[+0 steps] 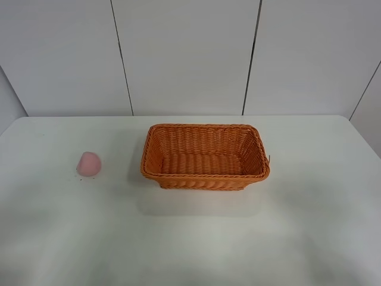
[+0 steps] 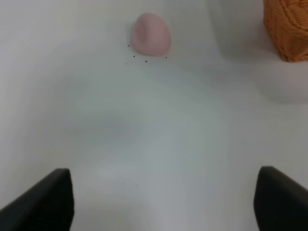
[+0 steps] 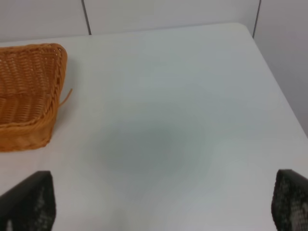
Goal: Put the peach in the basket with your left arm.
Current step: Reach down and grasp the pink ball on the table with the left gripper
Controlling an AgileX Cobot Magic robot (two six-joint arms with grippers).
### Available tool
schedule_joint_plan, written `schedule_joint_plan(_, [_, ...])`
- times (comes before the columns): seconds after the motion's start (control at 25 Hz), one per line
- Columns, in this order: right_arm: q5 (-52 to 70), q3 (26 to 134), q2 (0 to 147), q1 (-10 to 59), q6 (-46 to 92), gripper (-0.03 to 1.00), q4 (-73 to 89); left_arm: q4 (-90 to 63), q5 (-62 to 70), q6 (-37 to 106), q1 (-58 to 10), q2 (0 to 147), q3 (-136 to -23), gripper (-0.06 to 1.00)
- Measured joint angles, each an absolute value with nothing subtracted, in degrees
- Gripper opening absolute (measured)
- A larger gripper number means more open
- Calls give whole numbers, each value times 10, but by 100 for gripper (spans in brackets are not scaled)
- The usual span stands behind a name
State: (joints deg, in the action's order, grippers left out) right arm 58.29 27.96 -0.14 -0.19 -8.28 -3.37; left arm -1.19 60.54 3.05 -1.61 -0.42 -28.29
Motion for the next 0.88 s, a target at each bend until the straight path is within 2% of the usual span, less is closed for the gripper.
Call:
schedule_joint_plan(0.48, [583, 280, -1, -2, -83, 69, -34, -12, 599, 30, -16, 6, -290, 85])
schedule_joint_plan(0.64, [583, 280, -1, -2, -83, 69, -34, -12, 561, 30, -16, 91, -323, 85])
schedule_joint_plan(0.88, [583, 280, -1, -2, -83, 69, -34, -12, 490, 30, -16, 315, -381, 85])
